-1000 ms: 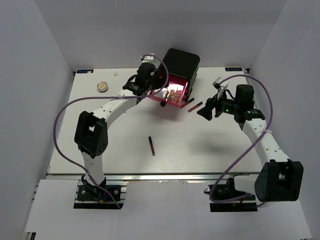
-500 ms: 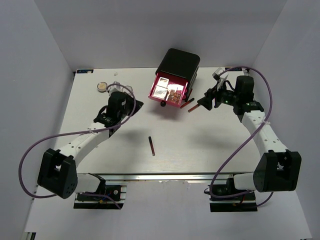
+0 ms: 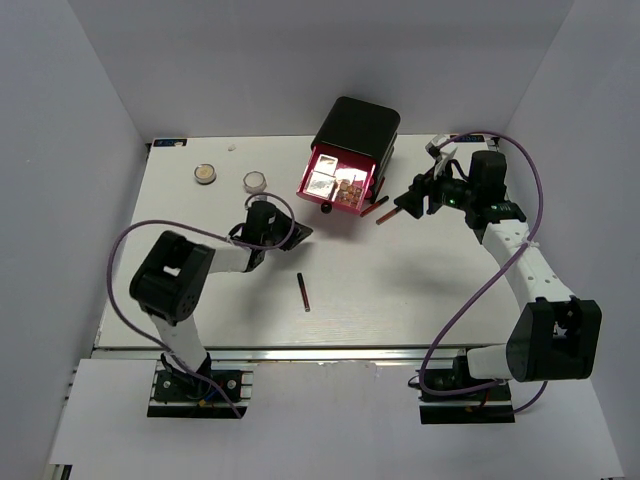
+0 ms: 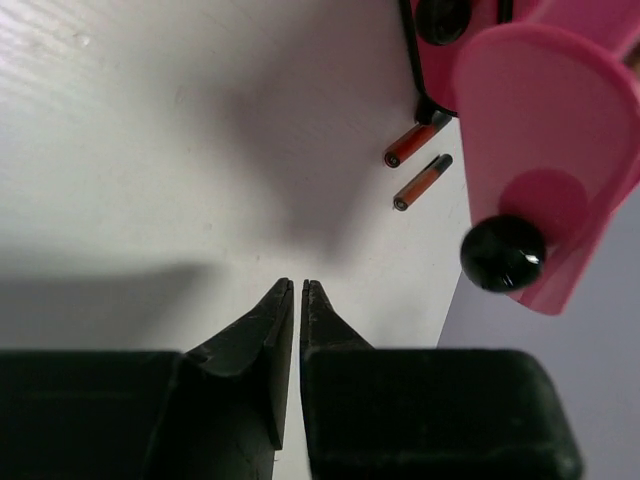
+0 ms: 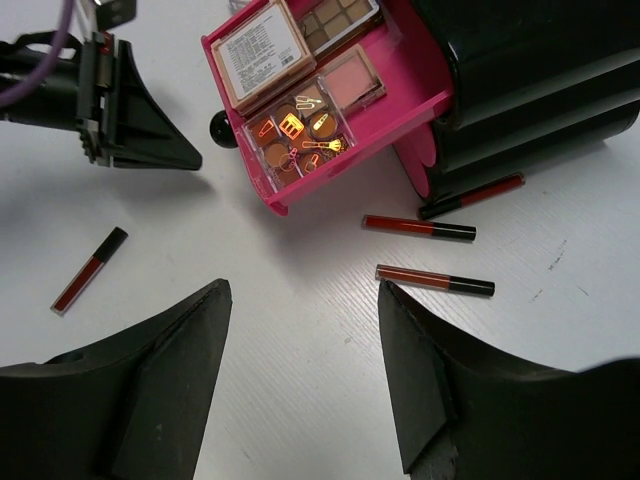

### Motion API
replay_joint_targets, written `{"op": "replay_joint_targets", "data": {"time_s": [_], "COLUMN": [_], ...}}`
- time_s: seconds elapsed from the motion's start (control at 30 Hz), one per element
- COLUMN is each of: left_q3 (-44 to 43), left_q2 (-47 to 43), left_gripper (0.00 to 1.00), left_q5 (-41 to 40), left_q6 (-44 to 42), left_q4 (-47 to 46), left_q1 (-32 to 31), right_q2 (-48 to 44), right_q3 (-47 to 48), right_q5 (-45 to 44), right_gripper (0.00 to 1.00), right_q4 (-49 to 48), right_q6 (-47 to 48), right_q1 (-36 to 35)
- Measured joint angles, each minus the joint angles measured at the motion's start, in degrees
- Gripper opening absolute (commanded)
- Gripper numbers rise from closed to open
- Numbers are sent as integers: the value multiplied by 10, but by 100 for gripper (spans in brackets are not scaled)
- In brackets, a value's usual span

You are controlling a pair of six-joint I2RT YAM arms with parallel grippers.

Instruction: Organize the makeup

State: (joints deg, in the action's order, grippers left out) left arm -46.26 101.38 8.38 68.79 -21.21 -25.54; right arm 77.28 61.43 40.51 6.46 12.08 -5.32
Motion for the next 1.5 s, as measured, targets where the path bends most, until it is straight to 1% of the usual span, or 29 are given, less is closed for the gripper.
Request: {"op": "replay_joint_targets", "data": {"time_s": [0.17, 0.3, 0.4, 0.77, 1.5], "left_q3": [-17, -26, -35, -52, -63], "left_q2": [72, 103, 116, 128, 141], "left_gripper": [21, 22, 22, 23, 23], "left_q5": [22, 27, 28, 27, 26], "left_q6": [19, 35, 41, 54, 58], "left_q4": [-98, -161, -187, -229, -238], "left_q1": [-2, -6, -12, -28, -32], "right_q2": [0, 0, 0, 0, 0], "right_q3": [0, 0, -1, -2, -4], "right_q5": [-3, -5, -7, -10, -14], "right_gripper": [67, 67, 67, 67, 67], "right_q4": [-7, -9, -13, -19, -19], "right_q6": [-1, -2, -4, -10, -11], "right_q1": [0, 0, 0, 0, 0]}}
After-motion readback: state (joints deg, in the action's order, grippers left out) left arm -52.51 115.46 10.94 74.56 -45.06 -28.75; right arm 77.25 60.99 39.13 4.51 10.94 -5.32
